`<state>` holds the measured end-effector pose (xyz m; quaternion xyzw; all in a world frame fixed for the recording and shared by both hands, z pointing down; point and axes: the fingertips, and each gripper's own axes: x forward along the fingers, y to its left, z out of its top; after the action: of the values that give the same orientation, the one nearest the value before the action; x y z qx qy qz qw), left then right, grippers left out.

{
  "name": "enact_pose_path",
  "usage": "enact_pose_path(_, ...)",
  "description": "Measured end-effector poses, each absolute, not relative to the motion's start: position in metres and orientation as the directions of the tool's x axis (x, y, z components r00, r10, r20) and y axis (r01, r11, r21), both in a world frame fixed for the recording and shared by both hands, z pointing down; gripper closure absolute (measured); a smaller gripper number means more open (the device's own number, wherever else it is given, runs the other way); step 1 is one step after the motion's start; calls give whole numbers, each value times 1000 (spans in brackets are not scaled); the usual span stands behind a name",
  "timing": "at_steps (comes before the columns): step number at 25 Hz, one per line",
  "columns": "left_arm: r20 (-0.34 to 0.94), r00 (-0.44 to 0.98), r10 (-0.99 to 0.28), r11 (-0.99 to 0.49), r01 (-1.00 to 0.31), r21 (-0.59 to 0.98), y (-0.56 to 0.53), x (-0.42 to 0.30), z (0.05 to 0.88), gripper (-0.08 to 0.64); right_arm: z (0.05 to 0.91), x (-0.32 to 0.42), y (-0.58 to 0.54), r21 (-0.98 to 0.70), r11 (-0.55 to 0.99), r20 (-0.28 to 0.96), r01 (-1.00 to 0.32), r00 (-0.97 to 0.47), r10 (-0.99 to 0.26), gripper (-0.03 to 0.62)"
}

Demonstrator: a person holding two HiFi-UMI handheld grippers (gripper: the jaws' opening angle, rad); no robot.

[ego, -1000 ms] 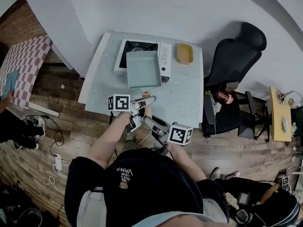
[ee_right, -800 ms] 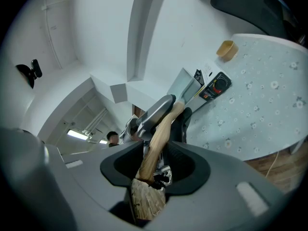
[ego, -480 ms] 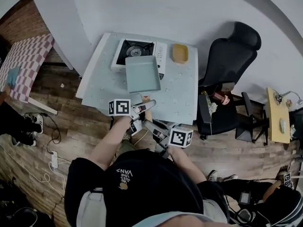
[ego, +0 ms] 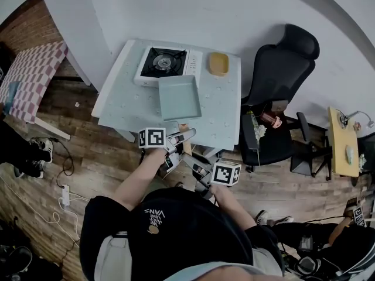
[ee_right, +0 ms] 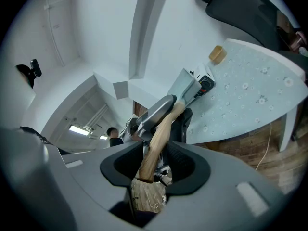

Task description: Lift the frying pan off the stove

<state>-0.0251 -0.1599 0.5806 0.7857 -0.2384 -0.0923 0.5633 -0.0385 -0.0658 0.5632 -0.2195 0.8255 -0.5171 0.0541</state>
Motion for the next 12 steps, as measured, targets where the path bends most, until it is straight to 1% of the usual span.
enact_pose_path(12, 132, 911, -392, -260, -248, 933, -136, 19, 595, 359, 580, -2, -45, -872, 322, 172, -369, -847, -503, 433)
